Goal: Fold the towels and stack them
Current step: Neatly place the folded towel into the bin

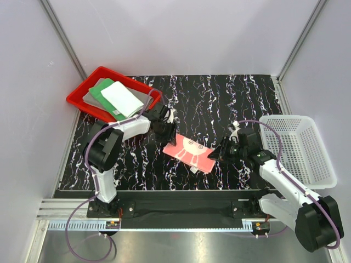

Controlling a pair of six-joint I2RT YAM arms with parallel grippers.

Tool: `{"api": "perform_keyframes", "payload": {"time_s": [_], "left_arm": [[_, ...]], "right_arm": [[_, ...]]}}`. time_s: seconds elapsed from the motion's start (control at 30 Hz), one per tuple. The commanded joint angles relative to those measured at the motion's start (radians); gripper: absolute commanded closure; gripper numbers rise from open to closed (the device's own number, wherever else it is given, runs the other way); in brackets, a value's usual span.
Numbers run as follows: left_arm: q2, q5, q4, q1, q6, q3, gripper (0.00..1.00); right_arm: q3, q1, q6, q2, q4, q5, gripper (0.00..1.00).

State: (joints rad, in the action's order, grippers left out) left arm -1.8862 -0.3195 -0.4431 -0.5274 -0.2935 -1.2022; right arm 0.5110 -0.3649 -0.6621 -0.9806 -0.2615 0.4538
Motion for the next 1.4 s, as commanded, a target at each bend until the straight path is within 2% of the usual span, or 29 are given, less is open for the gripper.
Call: {"api": "perform_keyframes", "payload": {"time_s": [0.0,0.07,0.17,0.2,0.23,0.3,0.33,0.4,0.53,0.7,0.83,1.03,1.2,1.3,1.37], "left_arm": [[-0.014,-0.018,0.04,-0.031,-0.022,0.036,0.53],[-0.019,-0.026,0.037,-0.037,-0.038,0.046,0.57],[-0.033,-0.039,0.03,-0.045,-0.045,0.043,0.68],[-0.034,-0.043,0.026,-0.048,-0.045,0.035,0.76],[-0.034,-0.052,0.02,-0.049,-0.044,0.03,0.87],[-0.03,-0.056,0.001,-0.051,-0.042,0.001,0.99],[-0.03,-0.046,-0.043,-0.049,-0.03,-0.019,1.0],[-0.021,-0.011,-0.104,-0.049,-0.006,-0.086,1.0],[0.025,0.205,-0.28,-0.043,0.085,-0.195,1.0],[0.052,0.407,-0.417,-0.016,0.19,-0.342,1.0],[0.027,0.679,-0.515,0.0,0.287,-0.421,1.0],[-0.007,0.786,-0.559,0.119,0.362,-0.574,1.0],[-0.068,0.852,-0.591,0.248,0.413,-0.776,1.0],[-0.074,0.843,-0.531,0.305,0.518,-0.816,1.0],[-0.074,0.836,-0.432,0.337,0.574,-0.818,1.0]], "right_arm": [[0.023,-0.005,0.019,0.011,0.001,-0.017,0.71],[0.021,-0.006,0.019,0.013,0.001,-0.02,0.71],[0.02,-0.006,0.019,0.008,0.007,-0.02,0.71],[0.021,-0.006,0.019,0.008,0.007,-0.018,0.71],[0.02,-0.006,0.019,0.008,0.01,-0.017,0.71],[0.023,-0.005,0.019,0.007,0.013,-0.015,0.71],[0.024,-0.006,0.021,0.007,0.011,-0.017,0.71],[0.03,-0.006,0.024,0.008,0.01,-0.014,0.71],[0.047,-0.006,0.036,0.01,0.001,-0.013,0.71],[0.064,-0.006,0.045,0.0,0.007,-0.01,0.71],[0.083,-0.006,0.071,-0.036,0.013,-0.01,0.71],[0.13,-0.006,0.131,-0.11,0.013,-0.032,0.71],[0.162,-0.006,0.163,-0.176,0.031,-0.03,0.71],[0.181,-0.006,0.182,-0.214,0.042,-0.026,0.71],[0.199,-0.006,0.197,-0.239,0.039,-0.032,0.71]]}}
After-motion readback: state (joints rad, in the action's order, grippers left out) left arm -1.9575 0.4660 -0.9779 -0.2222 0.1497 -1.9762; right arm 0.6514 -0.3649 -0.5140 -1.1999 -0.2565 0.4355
